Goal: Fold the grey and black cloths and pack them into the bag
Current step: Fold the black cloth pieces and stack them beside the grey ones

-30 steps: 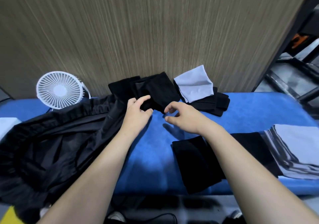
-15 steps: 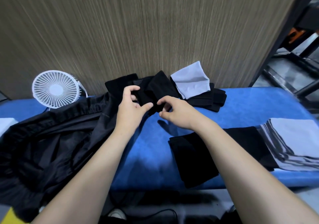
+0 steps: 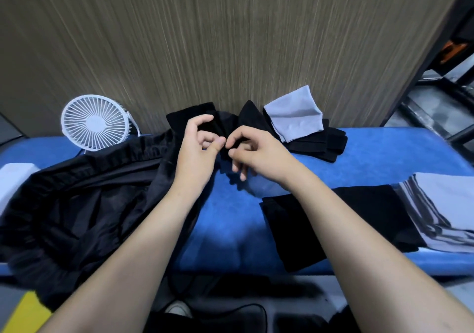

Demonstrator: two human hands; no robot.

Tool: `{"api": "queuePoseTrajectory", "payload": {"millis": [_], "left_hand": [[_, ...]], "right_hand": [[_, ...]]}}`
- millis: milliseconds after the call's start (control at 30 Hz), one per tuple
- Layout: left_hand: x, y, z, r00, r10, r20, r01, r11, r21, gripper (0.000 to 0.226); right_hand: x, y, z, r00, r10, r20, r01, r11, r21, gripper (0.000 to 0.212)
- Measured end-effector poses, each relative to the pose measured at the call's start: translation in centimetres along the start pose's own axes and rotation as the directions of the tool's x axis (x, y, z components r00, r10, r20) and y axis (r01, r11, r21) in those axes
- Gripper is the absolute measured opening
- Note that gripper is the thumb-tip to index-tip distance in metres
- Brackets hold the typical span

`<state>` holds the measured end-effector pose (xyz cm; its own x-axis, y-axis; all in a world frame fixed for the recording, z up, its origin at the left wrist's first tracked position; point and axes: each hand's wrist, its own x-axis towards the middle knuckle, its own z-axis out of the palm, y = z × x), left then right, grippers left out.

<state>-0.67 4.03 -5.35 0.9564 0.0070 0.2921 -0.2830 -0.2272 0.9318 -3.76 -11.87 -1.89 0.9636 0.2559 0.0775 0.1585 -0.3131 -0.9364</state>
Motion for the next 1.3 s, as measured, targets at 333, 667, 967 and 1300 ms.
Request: {"api": "queuePoseTrajectory", "payload": {"millis": [333, 667, 967, 1300], "left_hand": [[-0.6, 1.3, -0.3, 1.000, 0.025, 0.014, -0.023, 0.994, -0.107, 0.032], [-2.8, 4.6, -2.0, 0.990, 0.113, 0.083, -0.092, 0.971, -0.223, 0.020], [-4.5, 5.4, -2.3, 0.937, 0.173, 0.303, -0.154, 0.984, -0.087, 0.067], [-4.9, 5.0, -2.7, 0.936, 0.156, 0.317, -0.162, 0.987, -0.007, 0.060]], "right_hand": [[0.2, 1.4, 0.3, 0.998, 0.002, -0.065, -0.022, 0.951, -0.309, 0.029], [-0.4, 0.3, 0.6, 0.974, -0.191, -0.126, 0.122, 0.899, -0.420, 0.027], [-2.0, -1.0, 0.4, 0.962, -0.199, -0.189, 0.159, 0.965, -0.209, 0.054], [-4.0, -1.2, -1.9, 0.997, -0.043, -0.069, 0.051, 0.991, 0.127, 0.021]]}}
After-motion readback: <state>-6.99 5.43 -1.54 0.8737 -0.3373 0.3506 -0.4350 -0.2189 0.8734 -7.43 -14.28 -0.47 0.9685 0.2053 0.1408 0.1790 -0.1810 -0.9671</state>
